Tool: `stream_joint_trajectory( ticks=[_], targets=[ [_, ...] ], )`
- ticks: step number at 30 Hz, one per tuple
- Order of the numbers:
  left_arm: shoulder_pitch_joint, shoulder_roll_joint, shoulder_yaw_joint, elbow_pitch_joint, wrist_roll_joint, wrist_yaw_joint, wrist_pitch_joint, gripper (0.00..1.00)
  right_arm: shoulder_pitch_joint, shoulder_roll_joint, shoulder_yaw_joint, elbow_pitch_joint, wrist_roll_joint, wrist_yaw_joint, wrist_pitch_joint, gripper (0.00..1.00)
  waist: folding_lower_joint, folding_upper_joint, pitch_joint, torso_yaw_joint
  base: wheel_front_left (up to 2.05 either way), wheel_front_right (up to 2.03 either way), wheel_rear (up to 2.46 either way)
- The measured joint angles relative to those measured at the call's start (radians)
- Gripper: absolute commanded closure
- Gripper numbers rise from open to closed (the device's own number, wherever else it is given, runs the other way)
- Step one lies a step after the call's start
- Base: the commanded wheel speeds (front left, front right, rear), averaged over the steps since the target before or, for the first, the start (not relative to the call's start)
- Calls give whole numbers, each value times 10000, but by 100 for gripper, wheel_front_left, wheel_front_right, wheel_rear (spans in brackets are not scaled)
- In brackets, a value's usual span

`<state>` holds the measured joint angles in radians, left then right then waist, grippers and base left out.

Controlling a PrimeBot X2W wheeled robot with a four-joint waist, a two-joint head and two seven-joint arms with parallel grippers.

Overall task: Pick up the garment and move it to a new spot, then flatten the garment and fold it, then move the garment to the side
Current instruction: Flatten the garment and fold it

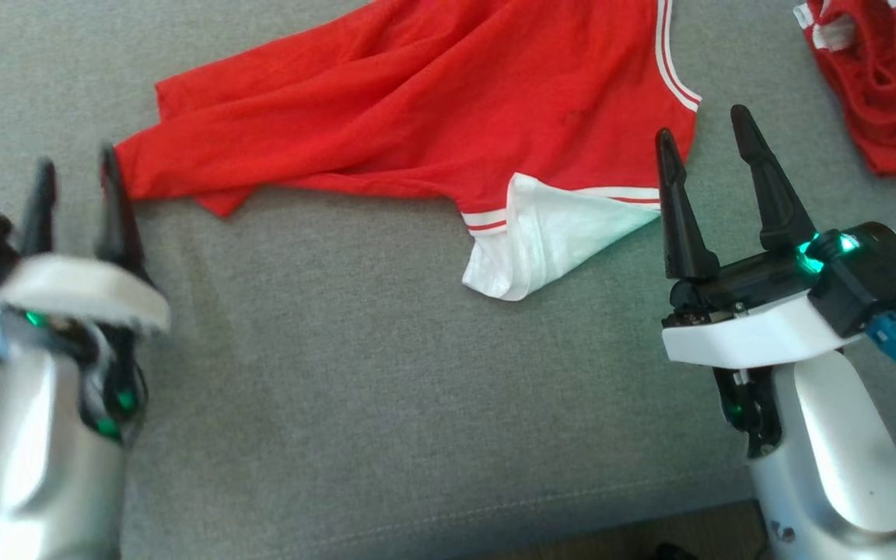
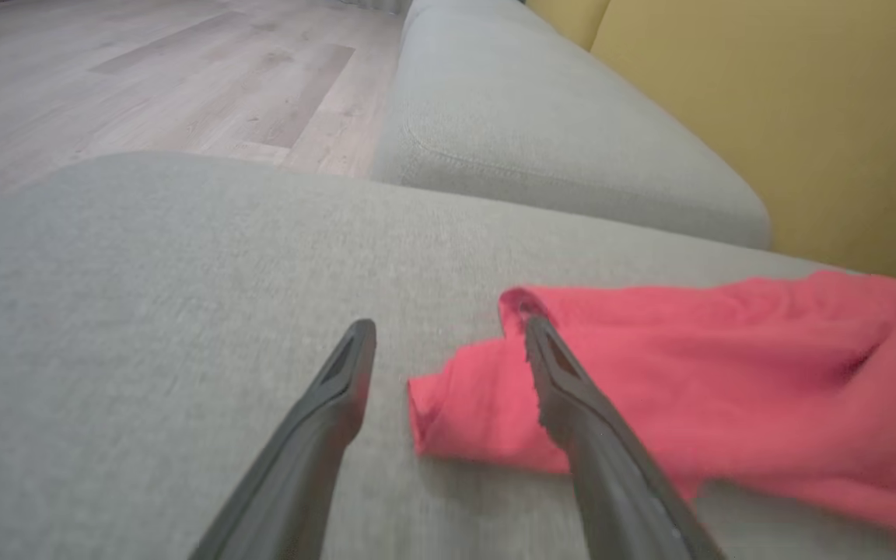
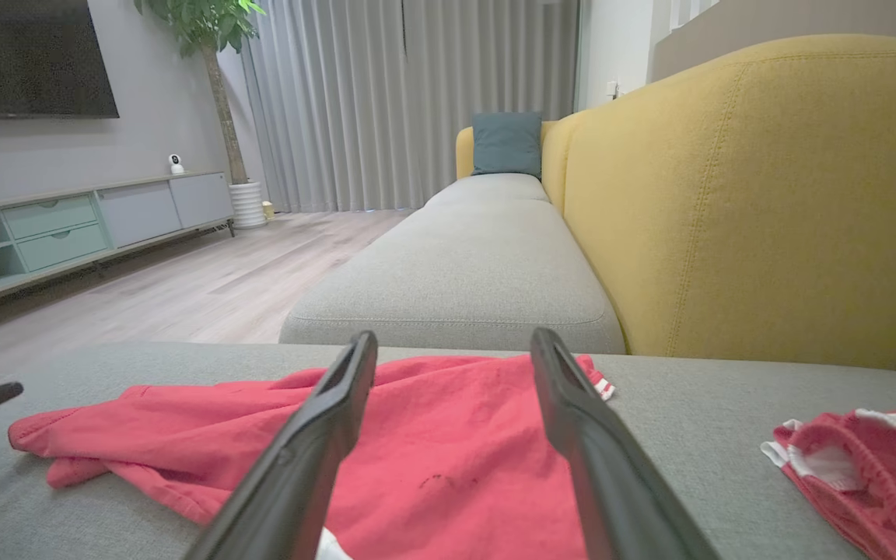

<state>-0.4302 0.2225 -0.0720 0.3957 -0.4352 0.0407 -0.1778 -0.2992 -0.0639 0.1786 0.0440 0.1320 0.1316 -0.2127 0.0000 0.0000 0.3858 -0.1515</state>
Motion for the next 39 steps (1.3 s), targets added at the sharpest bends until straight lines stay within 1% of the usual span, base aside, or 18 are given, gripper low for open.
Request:
stream_joint_trajectory(
  ticks=[4, 7, 10, 15, 19, 28, 29, 30, 31, 33, 34, 39],
  targets=[
    [1074, -2, -602, -546, 412, 84, 150, 0, 12, 0, 19, 0, 0, 0, 0, 0, 0, 0, -45, 88, 0, 0, 0],
    [1466, 2, -773, -623, 466, 188, 422, 0, 12, 0, 58, 0, 2, 0, 2, 0, 0, 0, -31, 101, 0, 0, 0],
    [1406, 52, -757, -589, 464, 314, 635, 0, 12, 2, 132, 0, 79, 0, 2, 0, 0, 0, 0, 50, 0, 0, 0],
    [1058, 374, -700, -67, 545, 485, 706, 0, 10, 8, 192, 2, 92, 0, 4, 0, 0, 0, 122, -148, 0, 0, 0],
    [570, 610, -734, 316, 830, 485, 602, 0, 10, 10, 178, 10, 105, 0, 2, 0, 0, 0, 234, -323, 0, 0, 0],
    [162, 848, -1007, 765, 1116, 449, 349, 0, 10, 12, 174, 52, 178, 0, -77, 0, 0, 0, 289, -502, 0, 0, 0],
    [108, 876, -1078, 782, 1195, 416, 337, 22, 10, 13, 174, 54, 180, 0, -77, 0, 0, 0, 288, -507, 0, 0, 0],
    [81, 880, -1116, 786, 1246, 372, 301, 53, 10, 13, 174, 58, 180, 0, -79, 0, 0, 0, 286, -508, 0, 0, 0],
    [67, 872, -1149, 784, 1258, 370, 221, 69, 10, 13, 174, 59, 180, 0, -81, 0, 0, 0, 282, -506, 0, 0, 0],
    [66, 874, -1256, 717, 1321, 368, 153, 96, 11, 13, 169, 69, 180, 0, -88, 0, 0, 0, 266, -493, 0, 0, 0],
    [67, 874, -1321, 650, 1346, 341, 98, 100, 11, 15, 169, 73, 180, 0, -88, 0, 0, 0, 257, -484, 0, 0, 0],
    [69, 878, -1430, 322, 1346, 257, -15, 100, 11, 15, 165, 100, 182, 0, -90, 0, 0, 0, 221, -438, 0, 0, 0]
  ],
)
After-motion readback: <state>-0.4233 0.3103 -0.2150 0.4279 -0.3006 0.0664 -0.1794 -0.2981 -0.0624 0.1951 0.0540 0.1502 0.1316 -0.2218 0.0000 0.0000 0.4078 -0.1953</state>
